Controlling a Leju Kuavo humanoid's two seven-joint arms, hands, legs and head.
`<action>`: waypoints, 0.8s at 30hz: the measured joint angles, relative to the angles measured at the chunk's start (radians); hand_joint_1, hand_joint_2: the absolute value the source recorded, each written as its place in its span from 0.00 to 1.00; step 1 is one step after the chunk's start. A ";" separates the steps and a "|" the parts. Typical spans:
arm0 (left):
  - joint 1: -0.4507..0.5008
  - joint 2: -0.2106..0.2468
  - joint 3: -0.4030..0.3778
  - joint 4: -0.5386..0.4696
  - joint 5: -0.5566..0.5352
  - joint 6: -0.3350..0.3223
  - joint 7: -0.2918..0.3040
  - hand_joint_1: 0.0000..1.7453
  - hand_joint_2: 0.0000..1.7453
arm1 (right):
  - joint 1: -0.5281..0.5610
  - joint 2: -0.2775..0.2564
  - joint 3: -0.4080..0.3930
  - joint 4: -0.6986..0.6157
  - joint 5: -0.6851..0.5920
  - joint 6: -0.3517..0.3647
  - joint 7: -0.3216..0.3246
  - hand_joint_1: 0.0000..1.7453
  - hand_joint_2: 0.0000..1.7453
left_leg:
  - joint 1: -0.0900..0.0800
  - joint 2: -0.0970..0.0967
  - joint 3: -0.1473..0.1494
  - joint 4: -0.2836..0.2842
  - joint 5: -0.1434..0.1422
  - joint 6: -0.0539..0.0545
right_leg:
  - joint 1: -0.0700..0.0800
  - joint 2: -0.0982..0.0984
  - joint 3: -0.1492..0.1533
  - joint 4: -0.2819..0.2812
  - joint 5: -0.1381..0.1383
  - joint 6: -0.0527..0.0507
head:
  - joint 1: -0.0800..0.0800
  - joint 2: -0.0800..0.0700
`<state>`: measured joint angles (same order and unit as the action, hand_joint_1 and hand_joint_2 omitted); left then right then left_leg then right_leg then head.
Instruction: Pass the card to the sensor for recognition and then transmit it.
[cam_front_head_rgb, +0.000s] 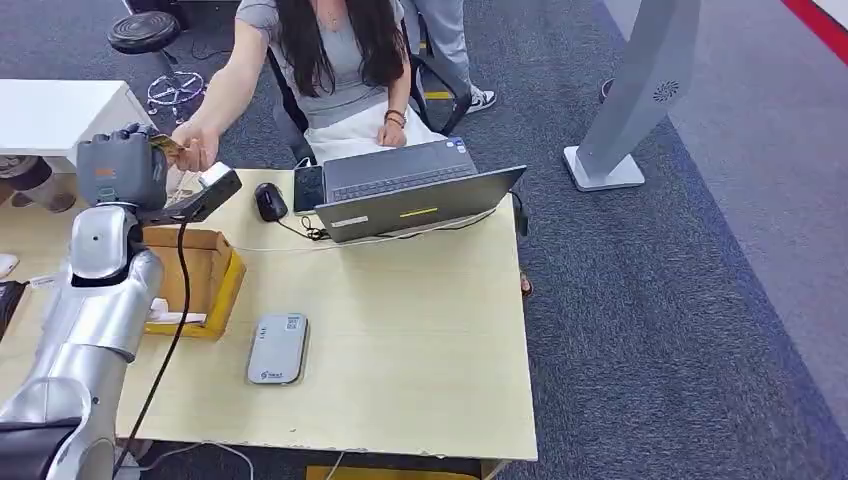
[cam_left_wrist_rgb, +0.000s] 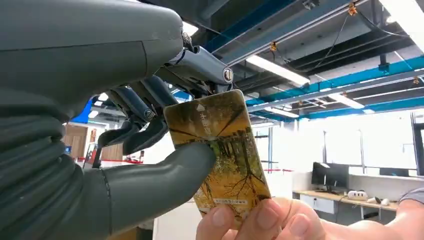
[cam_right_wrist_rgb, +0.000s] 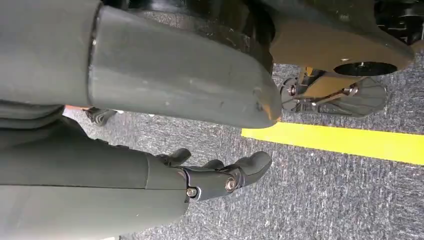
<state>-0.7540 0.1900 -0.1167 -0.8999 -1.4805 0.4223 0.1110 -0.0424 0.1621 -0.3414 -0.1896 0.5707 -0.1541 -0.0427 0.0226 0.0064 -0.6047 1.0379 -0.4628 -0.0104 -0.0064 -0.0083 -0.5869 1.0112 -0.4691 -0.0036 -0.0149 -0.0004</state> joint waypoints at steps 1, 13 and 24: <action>0.000 0.000 0.000 0.001 0.000 0.000 0.000 0.00 1.00 | 0.000 0.000 0.000 0.000 0.000 0.000 0.000 0.00 0.00 | 0.000 0.000 0.000 0.000 0.000 0.000 | 0.000 0.000 0.000 0.000 0.000 0.000 | 0.000 0.000; 0.031 -0.001 0.022 0.004 0.008 0.014 0.001 0.00 1.00 | 0.000 0.000 0.000 0.000 0.006 -0.002 -0.002 0.00 0.00 | 0.000 0.000 0.000 0.000 0.000 0.000 | 0.000 0.000 0.000 0.000 0.000 0.000 | 0.000 0.000; 0.247 -0.042 0.040 -0.218 0.101 0.077 -0.100 0.00 1.00 | 0.002 0.000 -0.009 0.000 -0.006 -0.013 -0.005 0.00 0.00 | 0.000 0.000 0.000 0.000 -0.002 0.000 | 0.000 0.001 0.000 0.000 -0.001 0.001 | 0.000 0.000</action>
<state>-0.5073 0.1480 -0.0767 -1.1174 -1.3791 0.4990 0.0108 -0.0402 0.1625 -0.3506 -0.1892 0.5646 -0.1675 -0.0477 0.0221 0.0068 -0.6048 1.0379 -0.4645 -0.0102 -0.0068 -0.0077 -0.5868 1.0108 -0.4702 -0.0027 -0.0153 -0.0004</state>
